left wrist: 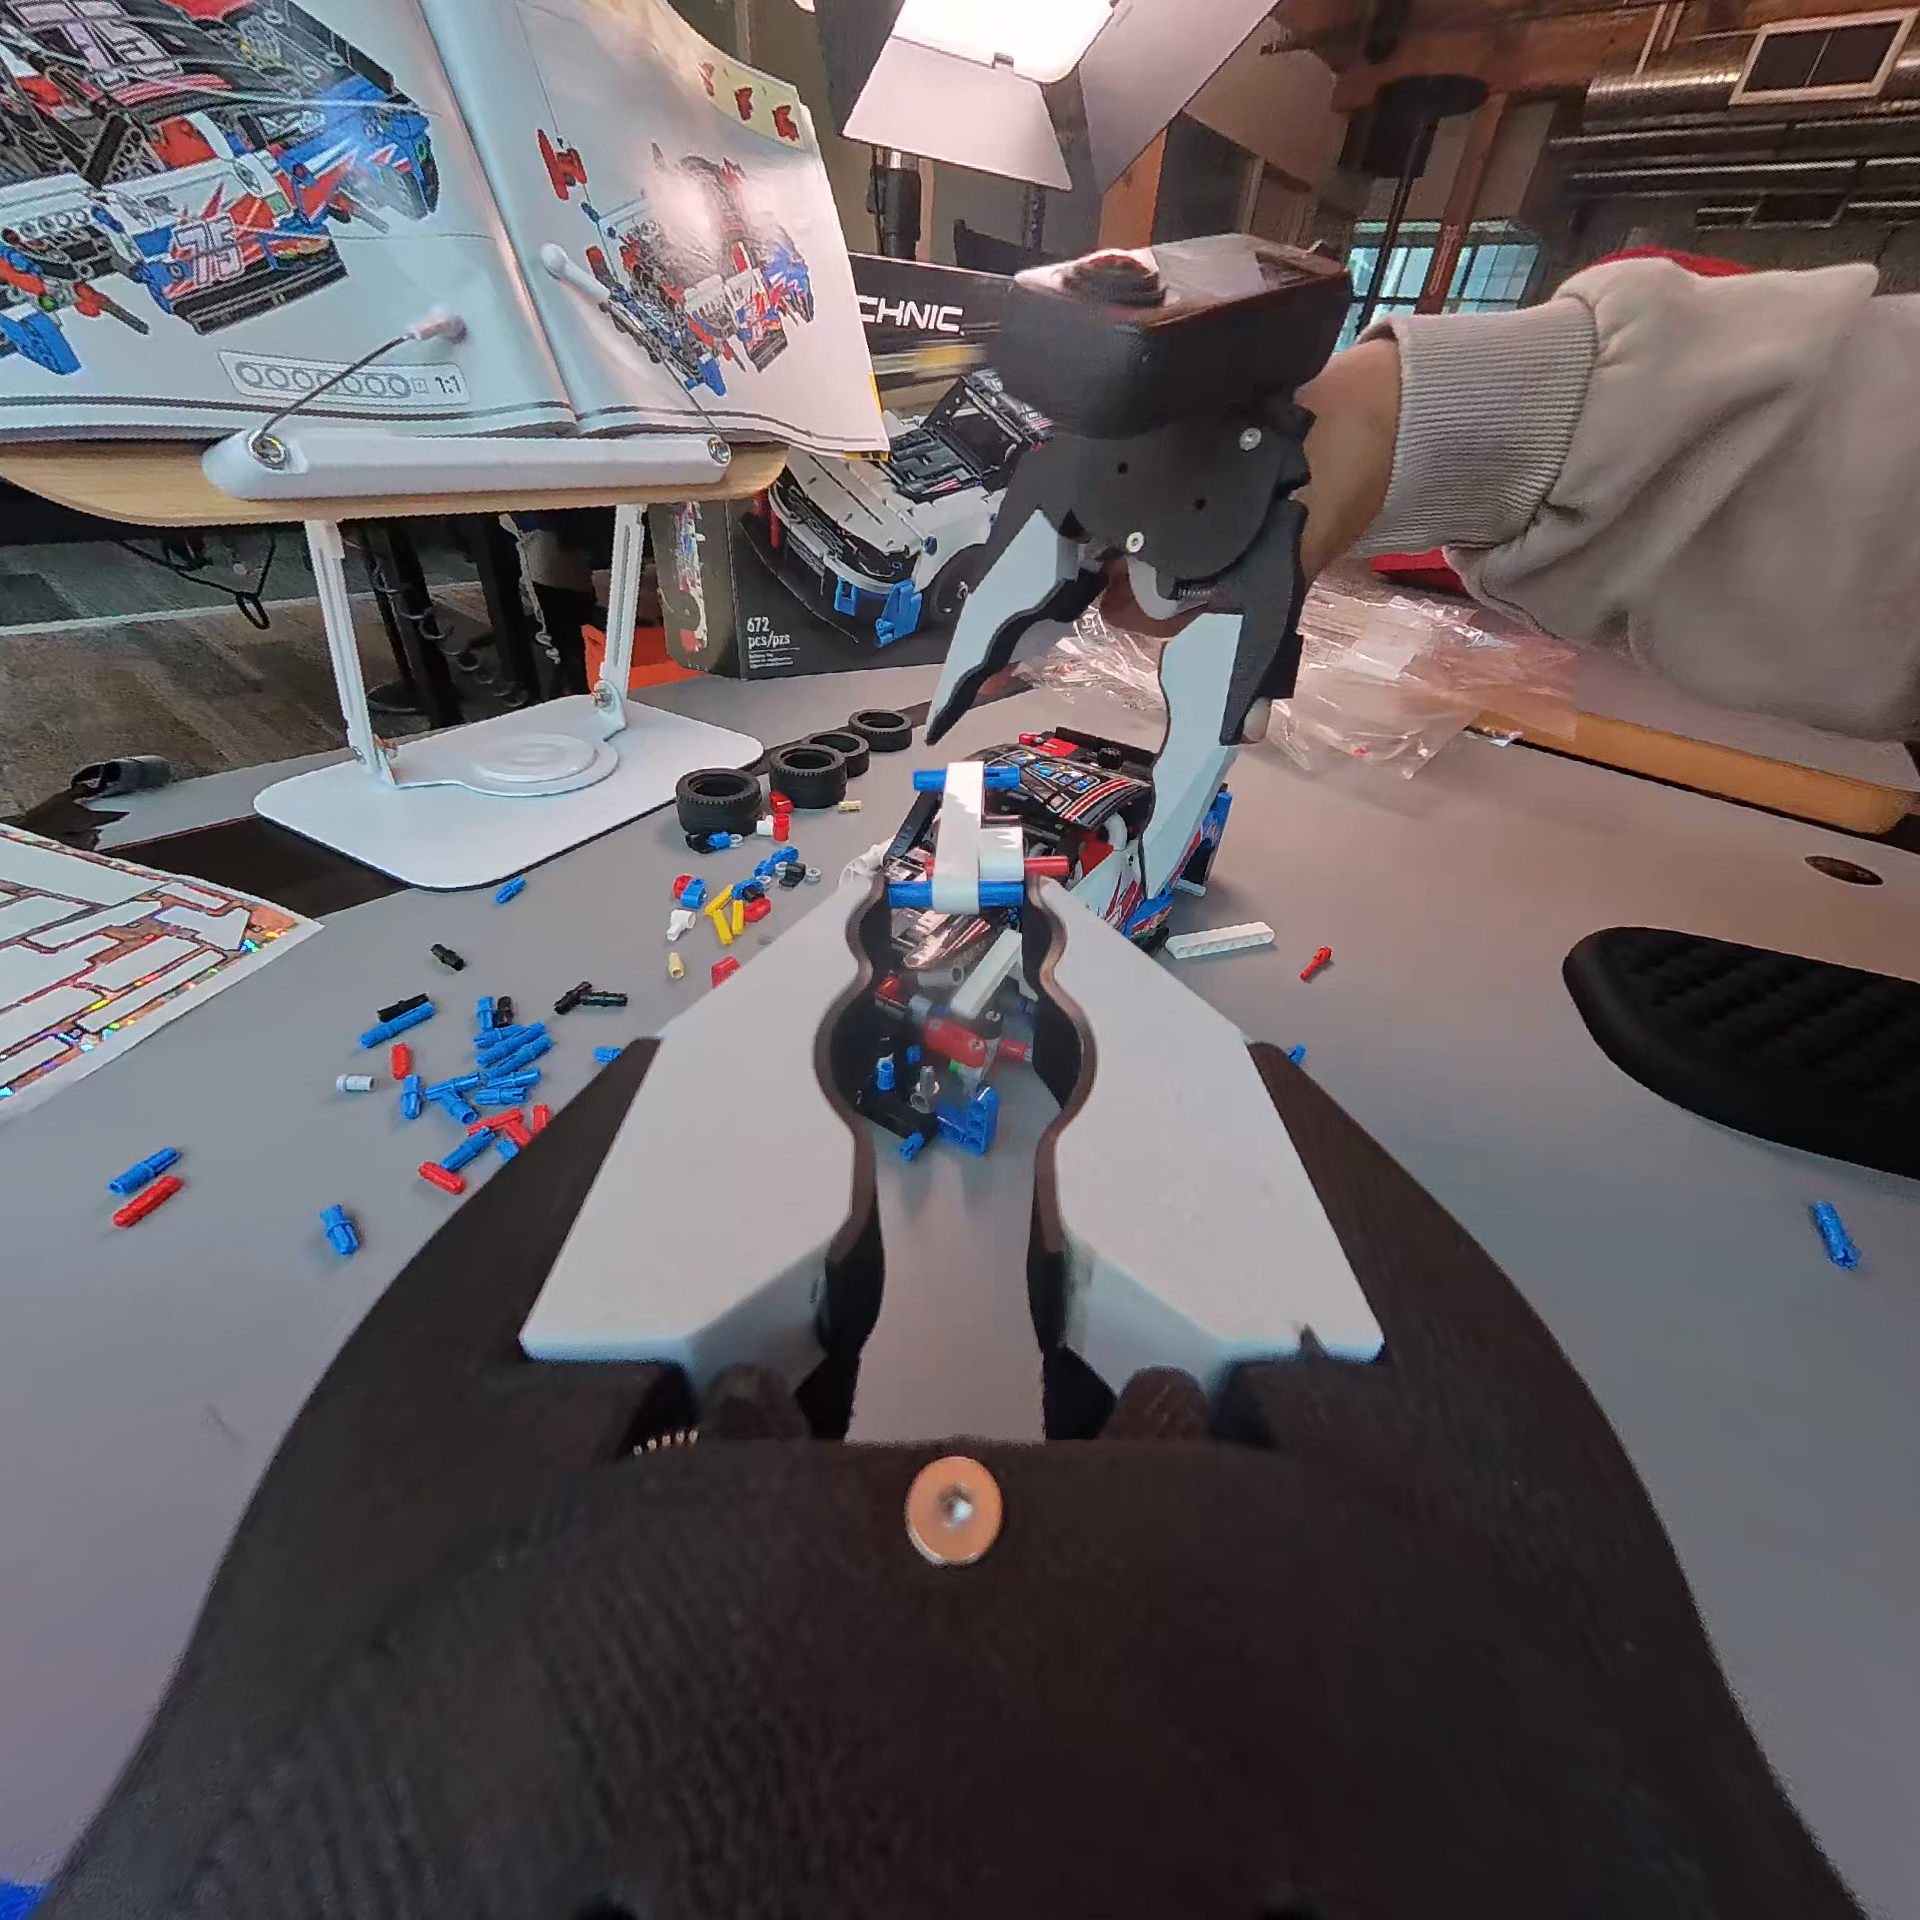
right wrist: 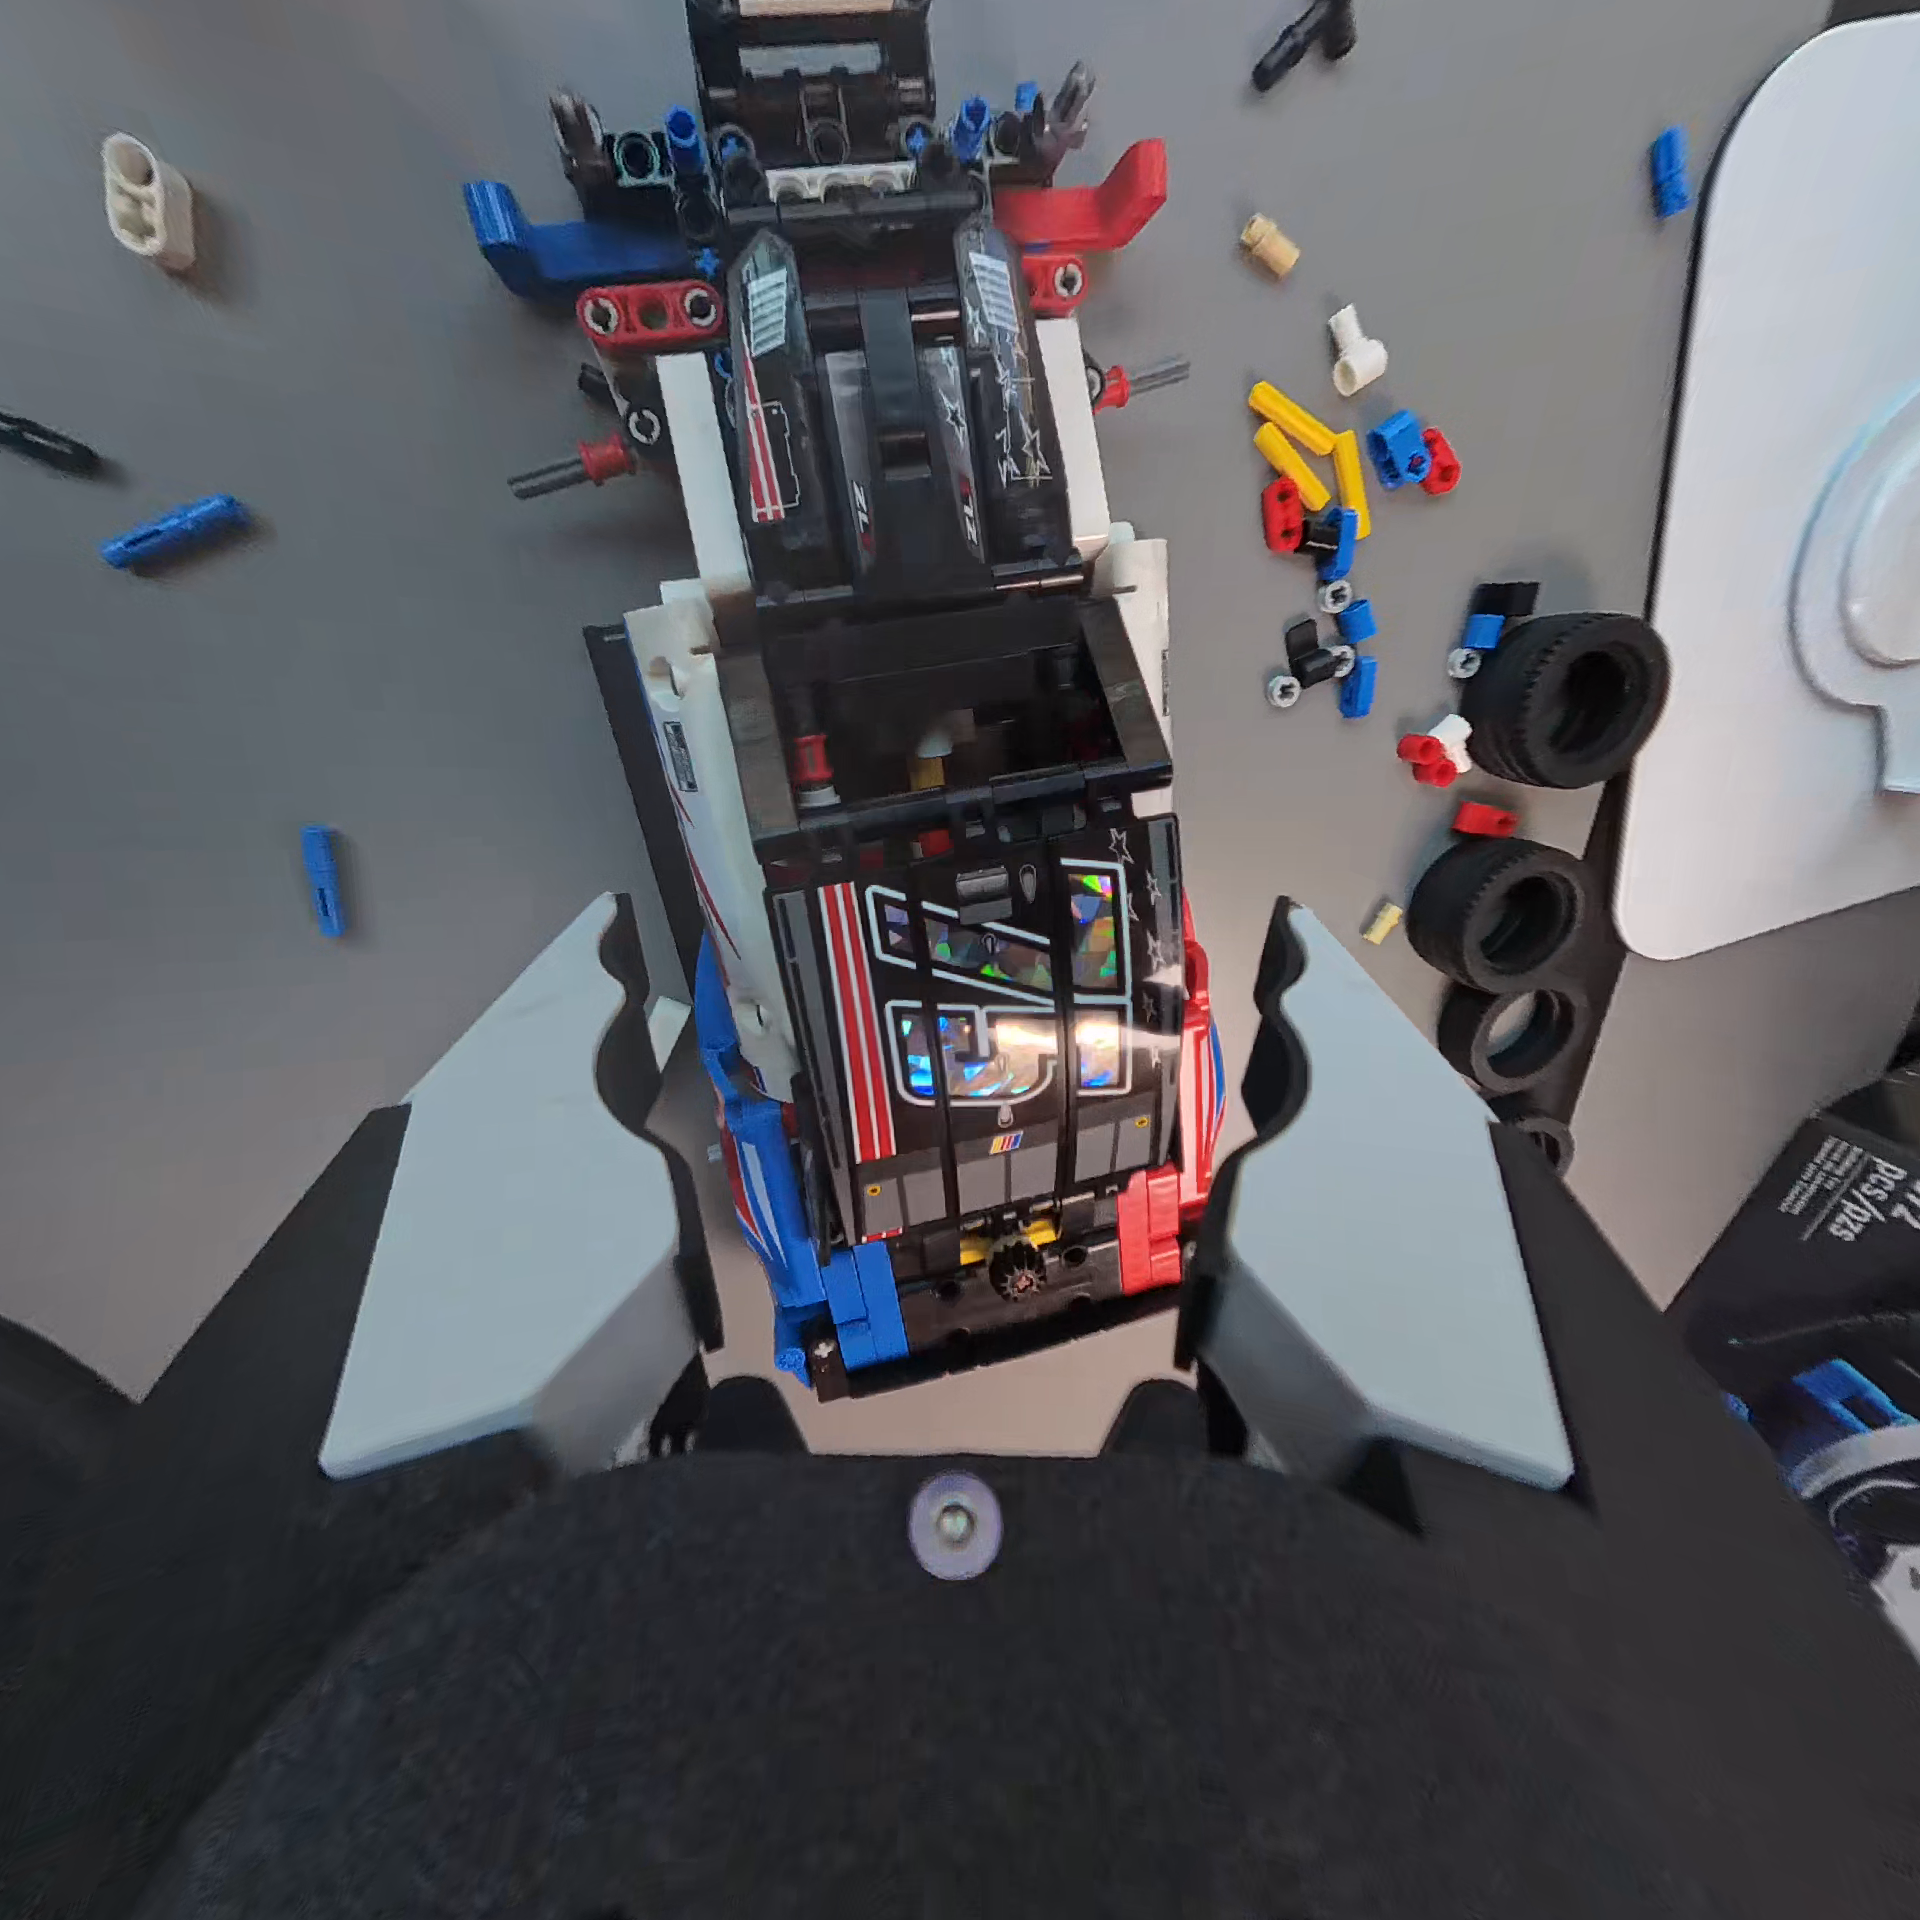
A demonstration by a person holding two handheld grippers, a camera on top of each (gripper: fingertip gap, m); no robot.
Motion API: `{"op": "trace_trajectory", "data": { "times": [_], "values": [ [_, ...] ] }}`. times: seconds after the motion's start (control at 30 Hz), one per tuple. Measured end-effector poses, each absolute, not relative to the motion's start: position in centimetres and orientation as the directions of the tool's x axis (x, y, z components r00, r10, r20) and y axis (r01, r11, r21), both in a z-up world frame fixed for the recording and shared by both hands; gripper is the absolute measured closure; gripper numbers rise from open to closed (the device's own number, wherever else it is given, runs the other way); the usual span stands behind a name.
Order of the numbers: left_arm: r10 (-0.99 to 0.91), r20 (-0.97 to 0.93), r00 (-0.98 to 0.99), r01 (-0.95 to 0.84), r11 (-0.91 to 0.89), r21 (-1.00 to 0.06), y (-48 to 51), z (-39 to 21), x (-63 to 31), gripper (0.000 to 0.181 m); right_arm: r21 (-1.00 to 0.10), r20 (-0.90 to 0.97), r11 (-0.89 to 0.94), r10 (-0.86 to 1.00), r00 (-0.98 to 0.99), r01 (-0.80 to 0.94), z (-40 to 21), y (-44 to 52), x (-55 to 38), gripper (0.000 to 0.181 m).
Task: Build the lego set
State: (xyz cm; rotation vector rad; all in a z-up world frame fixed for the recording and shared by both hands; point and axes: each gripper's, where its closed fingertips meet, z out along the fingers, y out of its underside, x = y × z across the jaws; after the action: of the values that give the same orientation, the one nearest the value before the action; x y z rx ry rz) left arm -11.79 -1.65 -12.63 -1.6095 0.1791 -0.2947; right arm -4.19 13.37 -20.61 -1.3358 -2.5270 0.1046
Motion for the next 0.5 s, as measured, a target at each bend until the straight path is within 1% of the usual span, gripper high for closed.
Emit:
{"op": "trace_trajectory", "data": {
  "times": [0.1, 0.17, 0.23, 0.37, 0.5],
  "values": [
    [-0.299, 0.07, 0.952, 0.052, -0.068, -0.996, -1.6, -12.8, -11.6, 0.159, -0.14, 0.12, 0.579, 0.815, -0.566, 0.804, -22.1, 13.4, -4.0, 0.067],
    [-0.304, 0.068, 0.95, 0.05, -0.068, -0.996, -1.6, -12.9, -11.4, 0.159, -0.117, 0.083, 0.59, 0.807, -0.584, 0.799, -22.7, 13.2, -3.7, 0.074],
    [-0.311, 0.072, 0.948, 0.053, -0.07, -0.996, -1.6, -12.9, -11.3, 0.159, -0.1, 0.108, 0.622, 0.783, -0.613, 0.776, -23.0, 13.7, -3.9, 0.082],
    [-0.323, 0.081, 0.943, 0.059, -0.08, -0.995, -1.4, -13.1, -11.1, 0.159, -0.111, 0.103, 0.668, 0.744, -0.66, 0.736, -22.9, 13.6, -3.9, 0.083],
    [-0.325, 0.086, 0.942, 0.059, -0.091, -0.994, -1.3, -13.5, -11.0, 0.159, -0.098, 0.101, 0.72, 0.694, -0.713, 0.687, -22.9, 13.2, -3.4, 0.083]
  ]
}}
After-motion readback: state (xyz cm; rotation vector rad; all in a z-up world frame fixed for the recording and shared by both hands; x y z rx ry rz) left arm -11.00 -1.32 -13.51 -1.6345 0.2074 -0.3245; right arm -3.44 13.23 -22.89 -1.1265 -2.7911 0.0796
